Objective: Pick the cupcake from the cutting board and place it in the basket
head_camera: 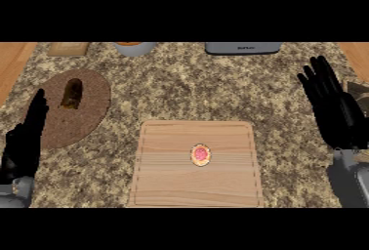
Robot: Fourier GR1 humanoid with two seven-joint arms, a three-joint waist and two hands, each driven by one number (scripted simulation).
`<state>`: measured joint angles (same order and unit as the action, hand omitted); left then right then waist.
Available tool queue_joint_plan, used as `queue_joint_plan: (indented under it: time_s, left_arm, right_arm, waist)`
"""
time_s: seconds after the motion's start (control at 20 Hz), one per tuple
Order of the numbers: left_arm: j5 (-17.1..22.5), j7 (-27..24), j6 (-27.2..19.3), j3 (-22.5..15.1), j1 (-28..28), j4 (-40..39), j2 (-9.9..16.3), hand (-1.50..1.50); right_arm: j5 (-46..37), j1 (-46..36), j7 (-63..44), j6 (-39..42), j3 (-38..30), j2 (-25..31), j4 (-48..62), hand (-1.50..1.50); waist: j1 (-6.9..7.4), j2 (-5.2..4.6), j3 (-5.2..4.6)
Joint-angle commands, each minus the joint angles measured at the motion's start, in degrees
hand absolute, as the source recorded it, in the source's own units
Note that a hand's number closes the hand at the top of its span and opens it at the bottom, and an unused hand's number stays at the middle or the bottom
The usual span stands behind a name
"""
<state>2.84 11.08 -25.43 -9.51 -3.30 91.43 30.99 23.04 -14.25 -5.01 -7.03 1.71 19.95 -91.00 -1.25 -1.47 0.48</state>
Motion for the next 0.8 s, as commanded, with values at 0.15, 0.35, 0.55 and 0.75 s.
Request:
queue_joint_plan:
  time_s: [0.15,0.35,0.55,0.75]
  left_arm:
    - [4.97,-6.61,1.57,-0.84,-2.62,1.75,-9.16,0.00]
    - [9.21,-9.01,3.98,-3.86,-2.06,3.98,-14.54,0.00]
    - [10.99,-8.96,5.55,-2.82,-2.07,4.63,-14.20,0.00]
    - [10.21,-11.22,5.19,-2.39,0.28,3.93,-14.16,0.00]
  right_arm:
    - [-11.77,6.01,3.97,-6.84,9.08,-4.89,-9.50,1.50]
    - [-23.50,5.35,9.40,-4.89,24.78,-7.07,-12.32,1.50]
    - [-41.28,5.51,2.77,-21.60,35.31,-16.94,-5.57,-1.50]
    - [-55.46,7.18,-8.86,-32.96,34.98,-19.55,-1.74,-1.50]
  waist:
    - [0.51,1.68,-0.61]
    - [2.07,1.78,-0.80]
    - [2.38,1.87,-0.84]
    - [0.69,2.29,-1.02]
